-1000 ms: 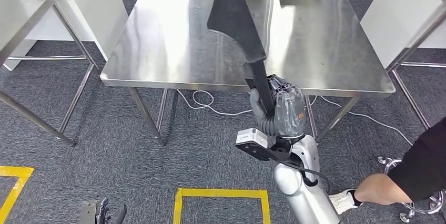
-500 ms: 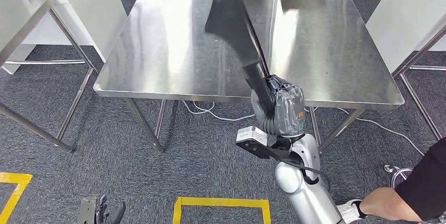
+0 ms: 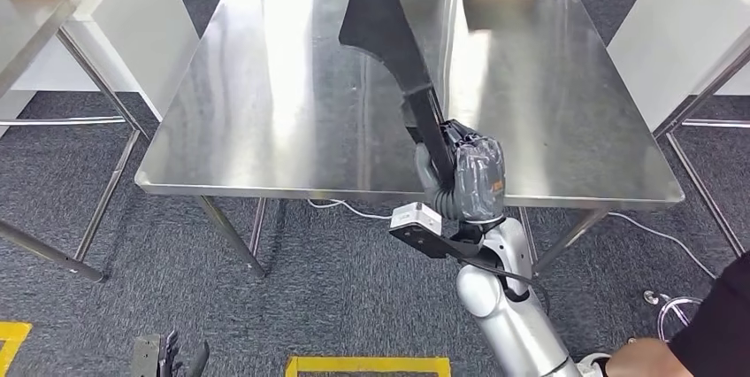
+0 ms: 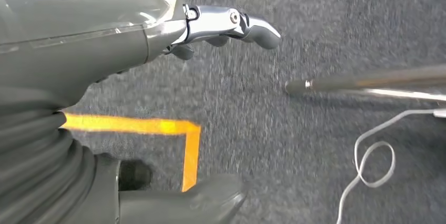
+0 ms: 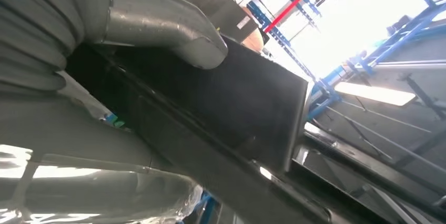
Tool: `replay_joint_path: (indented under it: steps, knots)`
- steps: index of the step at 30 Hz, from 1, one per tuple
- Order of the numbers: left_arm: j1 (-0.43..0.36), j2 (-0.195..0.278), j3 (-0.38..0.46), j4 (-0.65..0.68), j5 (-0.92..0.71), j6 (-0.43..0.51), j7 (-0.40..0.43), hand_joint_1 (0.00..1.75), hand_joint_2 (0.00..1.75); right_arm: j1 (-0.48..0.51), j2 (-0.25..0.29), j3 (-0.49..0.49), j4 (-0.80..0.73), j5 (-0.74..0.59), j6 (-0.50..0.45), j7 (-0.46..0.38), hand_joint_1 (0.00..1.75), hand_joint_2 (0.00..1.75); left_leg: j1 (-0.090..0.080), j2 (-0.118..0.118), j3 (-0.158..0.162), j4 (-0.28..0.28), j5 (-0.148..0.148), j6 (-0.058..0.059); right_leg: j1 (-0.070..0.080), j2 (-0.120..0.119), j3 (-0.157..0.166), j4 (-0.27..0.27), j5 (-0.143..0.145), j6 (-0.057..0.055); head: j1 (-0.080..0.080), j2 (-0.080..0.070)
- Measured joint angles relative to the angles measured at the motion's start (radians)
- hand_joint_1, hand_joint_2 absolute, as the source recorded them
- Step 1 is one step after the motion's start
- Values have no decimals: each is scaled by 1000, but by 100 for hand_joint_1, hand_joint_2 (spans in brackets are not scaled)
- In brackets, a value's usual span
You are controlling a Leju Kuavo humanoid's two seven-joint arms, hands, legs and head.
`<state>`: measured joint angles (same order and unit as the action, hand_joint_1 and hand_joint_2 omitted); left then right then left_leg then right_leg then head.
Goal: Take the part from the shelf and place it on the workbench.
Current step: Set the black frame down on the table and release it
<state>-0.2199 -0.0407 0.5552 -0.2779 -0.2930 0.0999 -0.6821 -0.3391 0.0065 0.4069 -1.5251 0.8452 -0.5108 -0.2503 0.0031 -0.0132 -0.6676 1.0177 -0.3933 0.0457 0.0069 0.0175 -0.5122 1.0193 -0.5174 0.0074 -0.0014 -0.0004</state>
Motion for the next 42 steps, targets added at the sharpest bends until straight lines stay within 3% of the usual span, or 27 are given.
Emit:
replay_joint_path:
  steps: [2, 5, 6, 8, 10, 11, 12, 13, 14, 15, 17, 19, 21, 23, 24, 27, 28, 29, 31, 34, 42]
  knots:
    - [-2, 0, 0, 0, 0, 0, 0, 0, 175, -5, 0, 1, 2, 4, -3, 4, 175, 175, 2, 0, 19, -5, -6, 8, -2, -3, -39, 74, -6, 5, 0, 0]
    - [-2, 0, 0, 0, 0, 0, 0, 0, 175, -6, -3, 3, 8, 26, -7, 15, 175, 175, 2, -2, 39, -6, -27, 17, -8, -6, -167, 248, -59, 5, 1, 0]
    - [-1, 0, 0, 0, 0, 0, 0, 0, 175, -6, -5, 4, 12, 41, -8, 23, 175, 175, 2, -3, 48, -6, -36, 16, -9, -6, -198, 273, -79, 6, 1, 0]
    - [0, -1, 0, 0, -1, 0, 0, 0, 175, -6, -7, 7, 17, 72, -9, 37, 175, 175, 2, -6, 67, -6, -52, 13, -15, -6, -222, 258, -87, 13, 1, 0]
    - [0, -2, 0, 0, -1, 0, 0, 0, 175, -9, -8, 12, 24, 107, -9, 53, 175, 175, 3, -9, 91, -6, -69, 8, -22, -7, -203, 163, -30, 33, 2, 0]
    - [0, -3, 0, 0, -1, 0, 0, 0, 175, -12, -8, 16, 29, 128, -9, 63, 175, 175, 2, -9, 102, -5, -79, 4, -24, -11, -189, 103, 20, 45, 3, 0]
    - [-1, -3, 0, 0, -1, 0, 0, 0, 175, -18, -8, 22, 35, 155, -9, 76, 175, 175, 0, -10, 112, -4, -91, -2, -26, -17, -174, 49, 65, 48, 3, 0]
    - [-2, -3, 0, 0, -2, 0, 0, 0, 175, -24, -8, 28, 41, 182, -8, 89, 175, 175, -1, -9, 119, -5, -101, -9, -23, -21, -162, 15, 98, 44, 2, 0]
    - [-2, -3, 0, 0, -2, 0, 0, 0, 175, -30, -8, 34, 46, 205, -8, 101, 175, 175, -2, -8, 124, -3, -108, -15, -23, -24, -156, 1, 115, 32, 1, 0]
    - [-3, -4, 0, 0, -3, 0, 0, 0, 175, -37, -7, 40, 50, 223, -8, 111, 175, 175, 0, -7, 127, -2, -112, -21, -21, -24, -149, 0, 114, 16, 0, 0]
    - [-5, -6, 0, 0, -4, 0, -1, 0, 175, -50, -6, 48, 55, 241, -8, 122, 175, 175, 6, -1, 113, 37, -109, -28, -25, -21, -132, -5, 113, -3, -1, 0]
    - [-5, -9, -1, 0, -4, 0, -1, 0, 175, -60, -5, 52, 60, 246, -8, 125, 175, 175, 10, 5, 50, 141, -117, -36, -25, -20, -112, -8, 102, -18, -3, 0]
    - [-4, -10, -1, 0, -5, 0, -1, 0, 175, -65, -2, 56, 66, 249, -8, 127, 175, 175, 10, 6, -38, 261, -167, -45, -20, -18, -95, -8, 87, -30, -5, 0]
    - [-2, -11, -1, 1, -6, 0, 0, 0, 175, -66, -1, 61, 72, 262, -7, 136, 175, 175, 9, 6, -93, 296, -204, -45, -16, -15, -77, -8, 71, -33, -6, 0]
    - [-3, -11, -1, 1, -8, 0, 0, 0, 175, -67, -1, 64, 76, 273, -5, 144, 175, 175, 9, 6, -96, 270, -192, -42, -14, -14, -66, -9, 63, -33, -6, 0]
    - [-8, -10, -2, 1, -22, -3, 9, 0, 175, -89, 0, 72, 102, 326, 18, 184, 175, 175, -5, 6, -46, 81, -50, -15, -8, -10, -36, -10, 40, -30, -5, 0]
    - [-11, -9, -3, 1, -27, -4, 14, 0, 175, -102, 1, 75, 119, 348, 28, 199, 175, 175, -10, 4, -29, 33, -12, -6, -4, -8, -32, -9, 34, -26, -4, 0]
    - [-15, -9, -4, 1, -31, -5, 18, 0, 175, -116, 1, 78, 138, 368, 35, 210, 175, 175, -14, 1, -20, 10, 7, 0, -1, -6, -30, -9, 29, -21, -4, 0]
    - [-23, -10, -8, 1, -38, -7, 25, 0, 175, -144, 2, 83, 178, 404, 44, 226, 175, 175, -16, -4, -12, -1, 17, -1, 5, -3, -28, -10, 23, -15, -4, 0]
    - [-36, -15, -18, 2, -43, -9, 30, 0, 175, -196, 6, 90, 247, 431, 46, 233, 175, 175, -17, -4, -11, -10, 26, -10, 5, -4, -25, -16, 21, -19, -5, 0]
    - [-58, -22, -33, 7, -55, -9, 41, 0, 175, -375, 57, 119, 507, 425, 71, 131, 175, 175, -20, -7, -11, -10, 18, -3, 2, -6, -24, -29, 19, -17, -4, 0]
